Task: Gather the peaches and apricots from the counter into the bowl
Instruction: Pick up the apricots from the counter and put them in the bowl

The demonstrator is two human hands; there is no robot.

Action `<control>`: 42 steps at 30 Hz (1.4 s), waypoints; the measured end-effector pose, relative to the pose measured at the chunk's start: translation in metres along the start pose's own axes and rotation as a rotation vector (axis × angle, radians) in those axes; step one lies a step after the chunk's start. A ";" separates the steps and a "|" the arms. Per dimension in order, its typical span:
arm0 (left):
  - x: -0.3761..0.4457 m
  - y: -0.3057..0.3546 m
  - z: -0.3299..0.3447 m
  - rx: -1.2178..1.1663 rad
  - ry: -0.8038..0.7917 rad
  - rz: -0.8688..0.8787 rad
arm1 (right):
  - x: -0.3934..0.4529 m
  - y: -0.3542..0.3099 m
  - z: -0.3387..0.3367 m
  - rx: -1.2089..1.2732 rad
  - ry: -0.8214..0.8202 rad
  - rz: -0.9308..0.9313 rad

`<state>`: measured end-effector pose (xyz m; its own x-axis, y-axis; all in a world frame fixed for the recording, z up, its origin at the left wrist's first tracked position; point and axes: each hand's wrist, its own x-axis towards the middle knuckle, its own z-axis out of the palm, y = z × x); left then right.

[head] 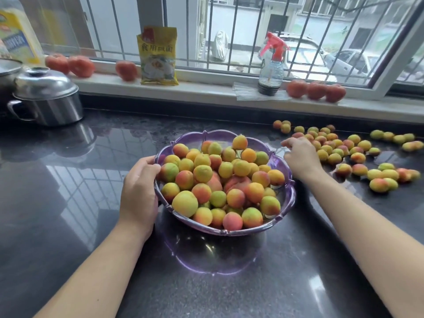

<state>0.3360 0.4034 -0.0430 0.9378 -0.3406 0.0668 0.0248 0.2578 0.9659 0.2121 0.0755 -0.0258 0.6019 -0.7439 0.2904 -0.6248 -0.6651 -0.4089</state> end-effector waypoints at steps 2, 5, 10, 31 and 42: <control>0.000 0.000 -0.001 -0.002 -0.003 0.005 | 0.016 -0.005 0.010 -0.056 -0.030 -0.028; 0.002 -0.001 -0.002 -0.005 0.005 0.020 | 0.043 -0.011 0.022 -0.160 -0.035 -0.062; 0.000 -0.001 0.001 -0.022 0.009 0.027 | 0.090 -0.009 0.036 -0.390 -0.071 -0.078; 0.001 -0.002 0.000 -0.028 0.023 0.013 | 0.108 0.000 0.038 -0.205 0.062 -0.138; 0.000 -0.001 -0.001 -0.025 0.004 -0.006 | -0.021 -0.061 -0.067 0.644 -0.206 -0.242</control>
<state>0.3364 0.4042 -0.0439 0.9389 -0.3390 0.0599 0.0391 0.2779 0.9598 0.2041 0.1275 0.0507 0.8079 -0.5105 0.2946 -0.0825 -0.5928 -0.8011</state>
